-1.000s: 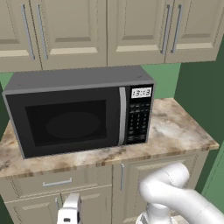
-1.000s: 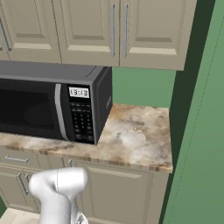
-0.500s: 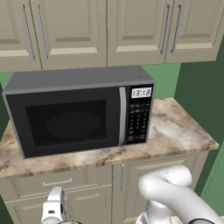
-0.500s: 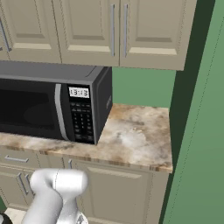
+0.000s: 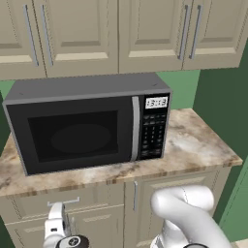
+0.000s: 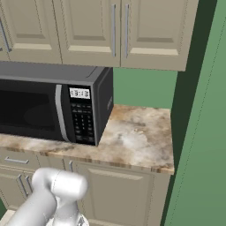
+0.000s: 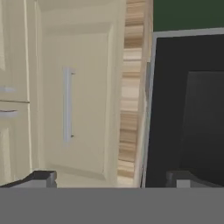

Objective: Take the tongs from the drawer on the left and place them on the dining counter next to the tray containing the hot dog.

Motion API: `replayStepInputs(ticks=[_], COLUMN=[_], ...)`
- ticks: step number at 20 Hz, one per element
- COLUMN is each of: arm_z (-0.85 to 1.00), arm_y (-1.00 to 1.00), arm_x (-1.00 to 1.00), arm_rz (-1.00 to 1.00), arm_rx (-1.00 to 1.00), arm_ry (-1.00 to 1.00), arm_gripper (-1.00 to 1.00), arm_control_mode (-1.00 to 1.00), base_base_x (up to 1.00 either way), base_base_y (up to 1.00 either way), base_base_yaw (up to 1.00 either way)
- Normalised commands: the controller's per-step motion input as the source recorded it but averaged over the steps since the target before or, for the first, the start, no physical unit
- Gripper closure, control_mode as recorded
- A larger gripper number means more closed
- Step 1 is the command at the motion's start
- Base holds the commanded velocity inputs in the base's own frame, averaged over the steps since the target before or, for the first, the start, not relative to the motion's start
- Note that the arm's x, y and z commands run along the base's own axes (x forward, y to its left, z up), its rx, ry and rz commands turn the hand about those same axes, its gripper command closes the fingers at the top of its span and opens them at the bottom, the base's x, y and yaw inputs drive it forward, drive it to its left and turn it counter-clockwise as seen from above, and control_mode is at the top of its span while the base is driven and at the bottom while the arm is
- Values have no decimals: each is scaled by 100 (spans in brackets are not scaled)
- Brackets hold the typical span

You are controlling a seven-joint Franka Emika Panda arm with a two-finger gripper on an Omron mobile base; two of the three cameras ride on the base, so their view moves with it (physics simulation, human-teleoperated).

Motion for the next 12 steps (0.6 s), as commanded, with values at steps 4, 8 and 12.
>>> replayStepInputs(ticks=[4, 8, 12], arm_z=[-58, -36, -19], arm_y=[0, 0, 0], arm_x=[44, 55, 55], arm_rz=[7, 1, 0], arm_rx=[0, 3, 6], arm_ry=[-14, -17, -19], arm_gripper=[-100, -100, -100], arm_control_mode=[-100, -100, -100], base_base_x=[0, 0, 0], base_base_y=[0, 0, 0], base_base_yaw=[0, 0, 0])
